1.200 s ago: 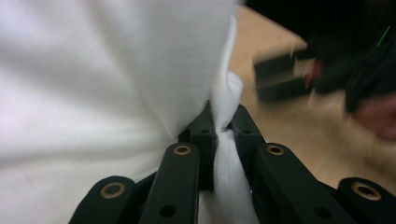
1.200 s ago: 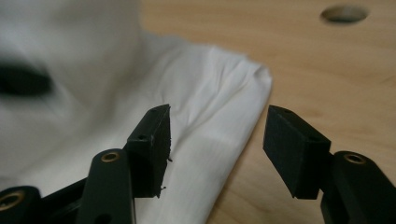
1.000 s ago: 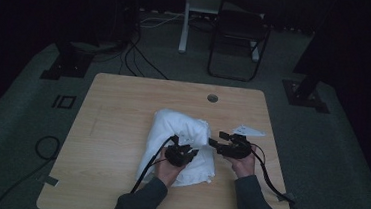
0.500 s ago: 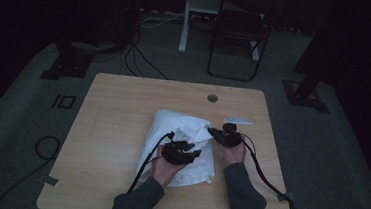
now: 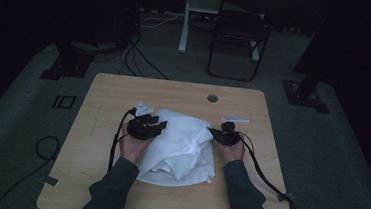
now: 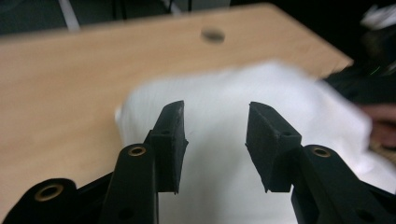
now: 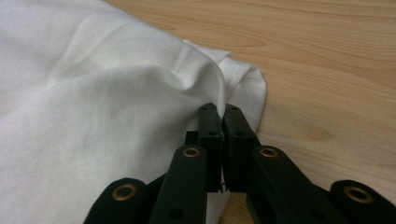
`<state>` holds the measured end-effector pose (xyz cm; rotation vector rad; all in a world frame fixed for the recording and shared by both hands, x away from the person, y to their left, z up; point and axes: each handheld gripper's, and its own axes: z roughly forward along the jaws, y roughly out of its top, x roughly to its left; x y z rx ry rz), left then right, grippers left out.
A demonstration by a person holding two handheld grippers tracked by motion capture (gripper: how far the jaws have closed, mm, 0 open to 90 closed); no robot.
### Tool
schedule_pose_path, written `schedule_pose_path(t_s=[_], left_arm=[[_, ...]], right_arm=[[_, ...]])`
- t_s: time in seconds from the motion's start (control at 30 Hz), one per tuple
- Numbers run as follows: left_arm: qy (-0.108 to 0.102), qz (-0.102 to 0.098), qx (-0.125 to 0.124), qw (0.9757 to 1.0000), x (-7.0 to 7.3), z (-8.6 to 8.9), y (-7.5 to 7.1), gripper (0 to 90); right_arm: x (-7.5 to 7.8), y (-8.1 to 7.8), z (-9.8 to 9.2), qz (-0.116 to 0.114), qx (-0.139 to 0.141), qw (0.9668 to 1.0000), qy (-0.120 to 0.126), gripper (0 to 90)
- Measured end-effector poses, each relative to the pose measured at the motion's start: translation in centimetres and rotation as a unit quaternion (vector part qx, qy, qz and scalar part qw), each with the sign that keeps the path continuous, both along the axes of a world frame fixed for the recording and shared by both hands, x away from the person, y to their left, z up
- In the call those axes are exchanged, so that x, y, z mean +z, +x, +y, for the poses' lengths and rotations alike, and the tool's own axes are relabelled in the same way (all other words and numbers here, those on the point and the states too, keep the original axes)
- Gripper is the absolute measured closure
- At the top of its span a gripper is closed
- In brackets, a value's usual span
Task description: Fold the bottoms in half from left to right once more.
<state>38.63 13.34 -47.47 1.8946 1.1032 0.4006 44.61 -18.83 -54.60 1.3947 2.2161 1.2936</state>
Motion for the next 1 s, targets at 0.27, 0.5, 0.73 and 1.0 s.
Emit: schedule_pose_path(t_s=[0.27,0.5,0.73,1.0], left_arm=[[0.029,-0.007,-0.006,0.9995,-2.9,-1.8,-0.2,59.8],[0.005,0.0,-0.001,1.0,-5.0,-1.6,0.0,59.9],[0.015,-0.015,0.007,0.9997,-5.3,-2.0,-0.3,59.9],[0.012,-0.02,0.012,0.9997,-5.5,-1.9,-0.5,59.9]], right_arm=[[0.3,-0.2,-0.5,0.0,-0.008,0.9998,-0.016,70.4],[2.7,-2.5,-2.4,-0.038,-0.025,0.9988,-0.02,50.1],[4.9,-5.7,-2.0,-0.091,-0.004,0.9958,0.007,41.5],[3.9,-6.6,1.2,-0.08,0.043,0.9957,-0.02,30.3]])
